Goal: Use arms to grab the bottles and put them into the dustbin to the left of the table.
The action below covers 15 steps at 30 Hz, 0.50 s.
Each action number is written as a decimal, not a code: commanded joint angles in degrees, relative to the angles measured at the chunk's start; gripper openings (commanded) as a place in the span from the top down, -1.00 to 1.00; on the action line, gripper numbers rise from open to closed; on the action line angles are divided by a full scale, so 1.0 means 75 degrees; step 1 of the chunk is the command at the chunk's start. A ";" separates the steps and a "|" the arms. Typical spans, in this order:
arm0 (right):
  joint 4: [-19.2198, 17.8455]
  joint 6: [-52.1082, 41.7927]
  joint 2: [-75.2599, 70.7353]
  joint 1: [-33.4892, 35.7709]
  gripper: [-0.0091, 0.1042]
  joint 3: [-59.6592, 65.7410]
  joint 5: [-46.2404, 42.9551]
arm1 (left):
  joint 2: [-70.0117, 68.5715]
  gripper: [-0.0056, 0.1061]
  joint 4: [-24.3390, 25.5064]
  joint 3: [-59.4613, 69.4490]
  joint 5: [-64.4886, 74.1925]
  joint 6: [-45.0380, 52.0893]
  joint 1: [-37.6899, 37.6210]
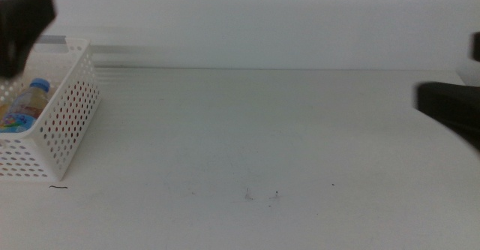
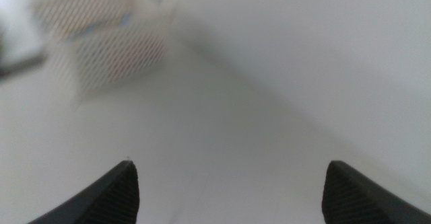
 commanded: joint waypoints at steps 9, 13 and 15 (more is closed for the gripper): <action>0.0192 -0.0068 -0.0950 -0.2160 -0.80 0.5012 -0.4749 | -0.3123 -0.78 0.0751 0.4413 -0.0725 -0.0091 0.2171; 0.0025 -0.0068 -0.2651 -0.3117 -0.80 0.5883 -0.4749 | -0.4437 -0.78 0.0634 0.5400 -0.0782 -0.0091 0.2516; -0.0085 -0.0068 -0.3364 -0.3573 -0.80 0.6170 -0.4692 | -0.4959 -0.78 0.0542 0.5771 -0.0782 -0.0091 0.2601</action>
